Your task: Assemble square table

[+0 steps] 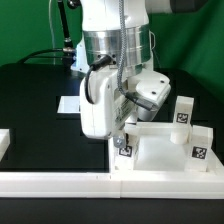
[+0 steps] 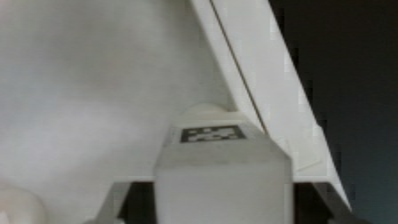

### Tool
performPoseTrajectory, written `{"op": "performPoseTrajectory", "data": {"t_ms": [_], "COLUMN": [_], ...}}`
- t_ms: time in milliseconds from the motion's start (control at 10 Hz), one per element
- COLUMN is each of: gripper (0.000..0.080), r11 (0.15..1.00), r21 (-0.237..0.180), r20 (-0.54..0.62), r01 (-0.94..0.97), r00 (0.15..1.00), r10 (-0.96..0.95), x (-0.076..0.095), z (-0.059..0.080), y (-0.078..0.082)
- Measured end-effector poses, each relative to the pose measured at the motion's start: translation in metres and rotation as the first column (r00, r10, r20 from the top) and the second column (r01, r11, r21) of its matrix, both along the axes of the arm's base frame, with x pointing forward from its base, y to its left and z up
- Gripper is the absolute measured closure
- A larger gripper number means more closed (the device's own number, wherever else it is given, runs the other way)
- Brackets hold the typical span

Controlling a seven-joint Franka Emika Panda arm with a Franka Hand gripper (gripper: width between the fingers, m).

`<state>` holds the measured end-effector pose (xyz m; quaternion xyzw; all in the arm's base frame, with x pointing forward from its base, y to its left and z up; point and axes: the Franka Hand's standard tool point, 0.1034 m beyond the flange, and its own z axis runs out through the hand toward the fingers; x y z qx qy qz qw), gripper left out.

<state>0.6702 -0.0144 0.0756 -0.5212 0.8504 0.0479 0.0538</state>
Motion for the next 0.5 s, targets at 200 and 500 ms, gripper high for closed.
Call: {"op": "performPoseTrajectory", "data": {"t_ms": [200,500], "gripper": [0.0294,0.0158], "r11": [1.0,1.0], "r21": [0.001,0.0], "r20": [-0.003,0.02], "r01": [0.002,-0.024], "r00": [1.0,1.0], "r10": [-0.002,0.024], "x": [-0.001,0.0], "z": [-0.002,0.008], "y": [0.0,-0.001]}}
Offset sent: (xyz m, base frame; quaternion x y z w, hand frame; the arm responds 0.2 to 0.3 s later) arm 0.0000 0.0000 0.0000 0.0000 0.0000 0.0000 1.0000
